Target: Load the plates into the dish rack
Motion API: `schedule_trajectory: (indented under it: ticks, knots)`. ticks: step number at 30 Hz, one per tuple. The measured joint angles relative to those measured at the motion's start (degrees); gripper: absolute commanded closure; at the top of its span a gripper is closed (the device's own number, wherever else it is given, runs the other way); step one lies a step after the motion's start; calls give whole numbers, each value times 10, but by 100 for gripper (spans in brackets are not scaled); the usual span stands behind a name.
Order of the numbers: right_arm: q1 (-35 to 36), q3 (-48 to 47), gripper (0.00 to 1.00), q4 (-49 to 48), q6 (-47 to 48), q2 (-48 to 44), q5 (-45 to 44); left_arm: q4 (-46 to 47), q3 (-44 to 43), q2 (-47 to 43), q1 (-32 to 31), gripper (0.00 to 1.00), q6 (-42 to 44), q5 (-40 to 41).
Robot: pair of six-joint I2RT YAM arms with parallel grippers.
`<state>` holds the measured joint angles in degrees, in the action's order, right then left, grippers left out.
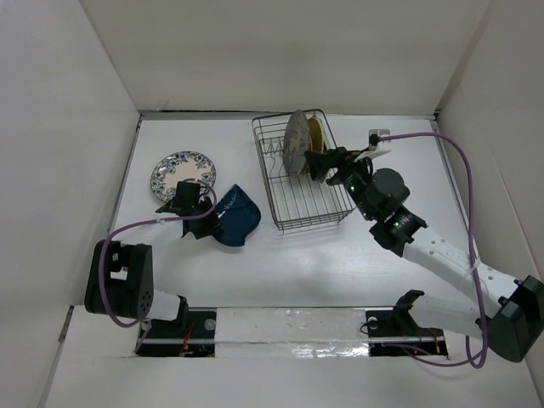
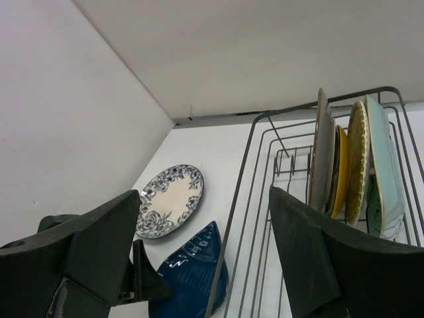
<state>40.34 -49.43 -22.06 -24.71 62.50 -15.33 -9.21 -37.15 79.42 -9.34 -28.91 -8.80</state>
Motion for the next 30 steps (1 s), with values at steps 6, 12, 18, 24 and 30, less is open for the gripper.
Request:
schedule_trajectory:
  ticks: [6,12,18,24,30]
  knots:
    - [-34,20,18,-7,-11,-1,23,69,28,9,1,91,-52,-24]
    - [-43,24,21,-16,-21,3,42,137,68,-14,0,100,-123,-42]
    - [-40,23,91,-19,-23,12,68,56,95,-194,-2,100,-124,28]
    - [-7,-5,94,-1,-21,33,94,-32,95,-337,-1,100,-101,89]
    - [51,-36,40,4,-24,75,124,-76,92,-467,0,100,-94,96]
